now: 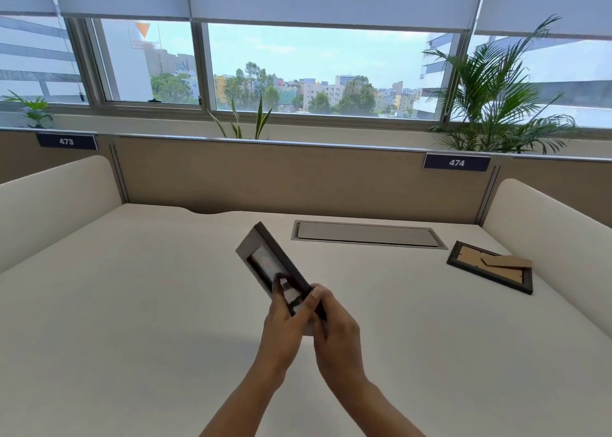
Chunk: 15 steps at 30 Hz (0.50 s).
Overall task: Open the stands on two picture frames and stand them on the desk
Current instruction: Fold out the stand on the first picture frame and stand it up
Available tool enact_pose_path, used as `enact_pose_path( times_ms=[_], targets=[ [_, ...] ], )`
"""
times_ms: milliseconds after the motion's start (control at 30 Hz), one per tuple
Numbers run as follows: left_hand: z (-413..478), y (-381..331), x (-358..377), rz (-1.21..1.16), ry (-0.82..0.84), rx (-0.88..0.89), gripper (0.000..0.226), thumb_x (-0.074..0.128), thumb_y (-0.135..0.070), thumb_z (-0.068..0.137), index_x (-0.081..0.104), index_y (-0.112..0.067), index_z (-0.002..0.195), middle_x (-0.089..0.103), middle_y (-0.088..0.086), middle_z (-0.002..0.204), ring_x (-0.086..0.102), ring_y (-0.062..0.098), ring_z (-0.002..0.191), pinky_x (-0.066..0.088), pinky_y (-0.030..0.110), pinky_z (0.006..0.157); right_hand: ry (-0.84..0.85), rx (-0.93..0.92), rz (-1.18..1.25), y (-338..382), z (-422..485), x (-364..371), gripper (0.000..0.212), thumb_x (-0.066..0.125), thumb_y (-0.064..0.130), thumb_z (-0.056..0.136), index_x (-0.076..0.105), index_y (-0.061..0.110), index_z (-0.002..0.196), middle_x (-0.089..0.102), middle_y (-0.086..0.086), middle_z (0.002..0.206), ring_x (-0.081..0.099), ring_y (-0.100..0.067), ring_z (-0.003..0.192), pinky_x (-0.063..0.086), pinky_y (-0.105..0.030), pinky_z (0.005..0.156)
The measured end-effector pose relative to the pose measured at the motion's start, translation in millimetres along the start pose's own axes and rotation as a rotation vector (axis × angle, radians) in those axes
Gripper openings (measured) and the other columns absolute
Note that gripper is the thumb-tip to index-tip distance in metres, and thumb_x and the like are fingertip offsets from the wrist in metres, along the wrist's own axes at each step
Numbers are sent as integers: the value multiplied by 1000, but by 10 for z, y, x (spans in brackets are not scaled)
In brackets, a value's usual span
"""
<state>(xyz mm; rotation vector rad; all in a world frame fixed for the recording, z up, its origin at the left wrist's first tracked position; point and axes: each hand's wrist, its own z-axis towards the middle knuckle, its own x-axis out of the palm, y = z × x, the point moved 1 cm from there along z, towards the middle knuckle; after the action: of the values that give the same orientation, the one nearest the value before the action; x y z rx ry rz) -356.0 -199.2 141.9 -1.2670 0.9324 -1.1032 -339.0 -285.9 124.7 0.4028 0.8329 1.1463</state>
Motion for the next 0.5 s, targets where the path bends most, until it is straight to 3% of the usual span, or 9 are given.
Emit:
enact_pose_path(
  times_ms=[100,267,367,500],
  targets=[
    [70,-16,-18,-71,-24,-17,56,59,-44,76,41,-28,126,60,-10,110,58,11,107,52,35,88,47,-68,-81,-3,47,71,26,45,12,93,56,14,116,69,-3,95,64,-16,83,54,-27,71],
    [223,-47,-109,-179,-107,-25,34,47,-22,91,45,-21,124,58,8,121,56,23,112,53,42,86,213,-178,-57,-28,133,138,42,40,10,92,41,18,134,58,-3,125,53,-10,112,44,-14,91],
    [299,-47,-182,-209,-139,-5,38,42,-16,92,41,-18,130,56,12,123,55,27,113,54,37,75,333,-188,8,-75,178,169,44,38,11,95,35,18,138,45,1,140,40,-6,127,35,-15,105],
    [356,-34,-299,-221,-172,10,40,40,-14,94,33,-17,133,51,8,115,53,27,109,53,31,68,435,-126,32,-167,282,136,38,40,25,95,44,18,133,46,2,139,40,-5,127,30,-9,102]
  ],
)
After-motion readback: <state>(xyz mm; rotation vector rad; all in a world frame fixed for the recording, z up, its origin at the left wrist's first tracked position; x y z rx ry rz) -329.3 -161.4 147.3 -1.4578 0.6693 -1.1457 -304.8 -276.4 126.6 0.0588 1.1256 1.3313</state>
